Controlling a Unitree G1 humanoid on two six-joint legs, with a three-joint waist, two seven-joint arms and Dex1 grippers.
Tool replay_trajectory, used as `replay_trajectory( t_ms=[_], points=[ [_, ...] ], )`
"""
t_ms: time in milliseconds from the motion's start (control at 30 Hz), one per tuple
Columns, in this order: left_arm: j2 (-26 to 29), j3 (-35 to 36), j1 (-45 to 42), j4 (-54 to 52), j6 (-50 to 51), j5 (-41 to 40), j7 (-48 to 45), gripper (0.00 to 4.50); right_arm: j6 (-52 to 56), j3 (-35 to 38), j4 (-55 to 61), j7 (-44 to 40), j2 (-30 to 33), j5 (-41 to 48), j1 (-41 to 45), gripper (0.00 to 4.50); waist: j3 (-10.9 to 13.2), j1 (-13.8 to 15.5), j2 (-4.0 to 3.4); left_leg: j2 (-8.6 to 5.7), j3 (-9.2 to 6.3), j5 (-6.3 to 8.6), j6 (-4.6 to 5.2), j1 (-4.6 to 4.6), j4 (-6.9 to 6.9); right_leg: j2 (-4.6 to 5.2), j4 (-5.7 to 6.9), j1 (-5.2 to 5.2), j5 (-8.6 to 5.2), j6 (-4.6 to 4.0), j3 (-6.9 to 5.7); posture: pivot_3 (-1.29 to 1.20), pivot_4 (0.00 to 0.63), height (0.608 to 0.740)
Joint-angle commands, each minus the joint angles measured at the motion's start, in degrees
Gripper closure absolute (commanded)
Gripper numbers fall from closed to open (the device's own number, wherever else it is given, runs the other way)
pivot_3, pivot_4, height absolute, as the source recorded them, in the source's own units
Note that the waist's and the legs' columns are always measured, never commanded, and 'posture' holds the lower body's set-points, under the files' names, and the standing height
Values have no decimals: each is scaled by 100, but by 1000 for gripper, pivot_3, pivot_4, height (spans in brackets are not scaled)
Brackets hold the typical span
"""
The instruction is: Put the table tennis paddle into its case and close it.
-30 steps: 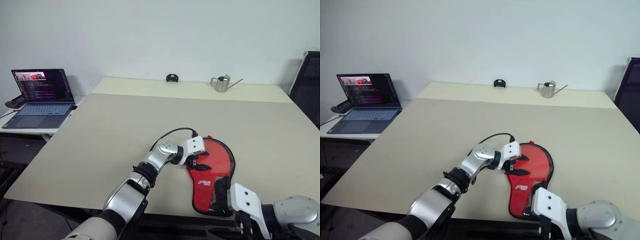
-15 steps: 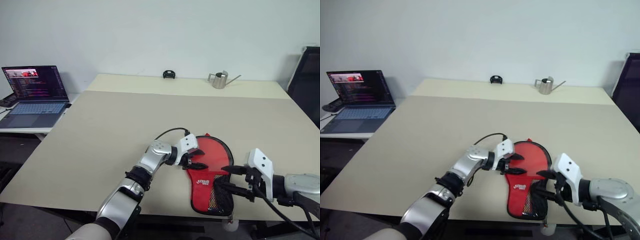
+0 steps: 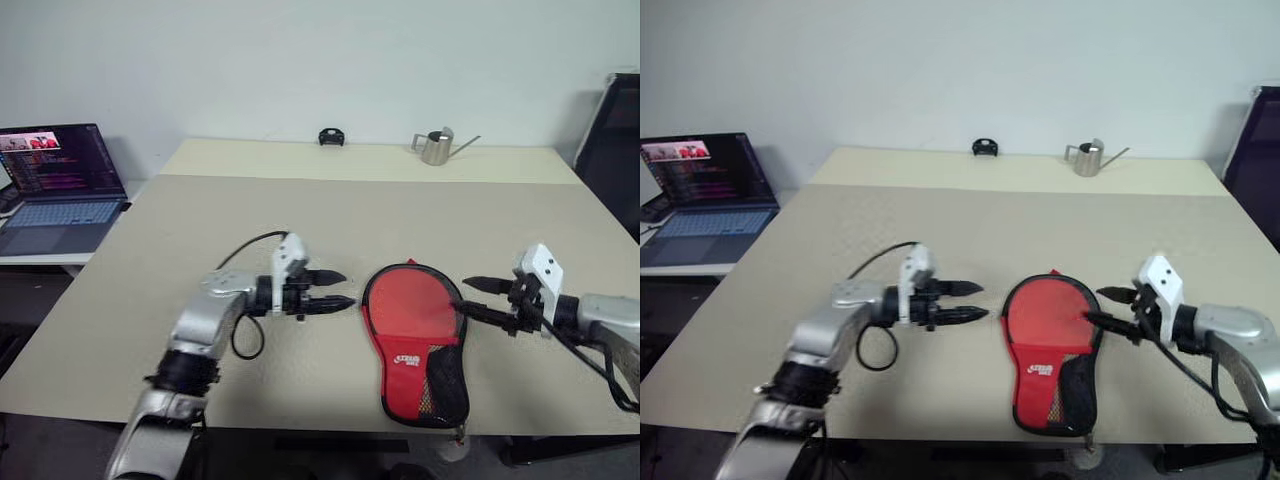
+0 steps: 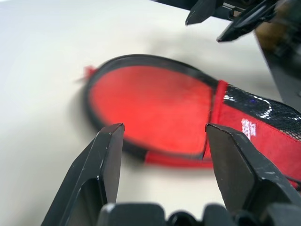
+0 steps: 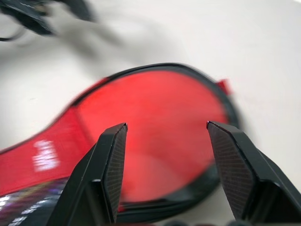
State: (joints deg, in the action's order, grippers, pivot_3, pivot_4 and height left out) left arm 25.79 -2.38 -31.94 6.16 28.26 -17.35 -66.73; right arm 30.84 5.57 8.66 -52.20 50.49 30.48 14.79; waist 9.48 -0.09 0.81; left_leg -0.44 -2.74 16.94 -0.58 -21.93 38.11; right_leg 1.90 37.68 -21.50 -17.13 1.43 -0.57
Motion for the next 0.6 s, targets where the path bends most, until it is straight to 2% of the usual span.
replay_trajectory(
  t_ms=[33, 167, 300, 433, 600],
  points=[
    [43, 366, 351, -903, 280, -340, 530, 1495, -481, -121, -842, -305, -143, -321, 544, 1558, 3, 21, -2, -1, 0, 0, 0, 1, 3, 2, 5, 0, 0, 0, 0, 0, 150, 740],
    [-86, 430, 686, -1541, 562, -414, 1175, 1495, -1030, -253, -2214, -671, -209, -747, 1219, 1558, 5, 44, -3, -7, 0, -1, -2, 1, 8, 9, 12, 2, 0, 0, -1, 0, 150, 740],
    [43, 411, 1007, -1942, 580, -469, 1377, 1495, -1514, -339, -3375, -727, -322, -1163, 1848, 1558, 5, 11, -5, -6, 5, -10, -18, 3, 5, 10, 13, -1, 1, -1, 2, 0, 150, 740],
    [294, 479, 1171, -1942, 511, -512, 1353, 1495, -1879, -377, -3965, -634, -529, -1450, 2207, 1558, 6, -10, -6, -4, 8, -17, -30, 5, 2, 9, 19, -3, -1, -4, 2, 0, 150, 740],
    [208, 259, 1040, -1723, 445, -437, 1582, 1495, -1928, -372, -4299, -770, -655, -1570, 2341, 1558, 7, -2, -8, -5, 10, -18, -32, 6, 4, 11, 23, -3, -1, -5, 4, 0, 150, 740]
  ],
)
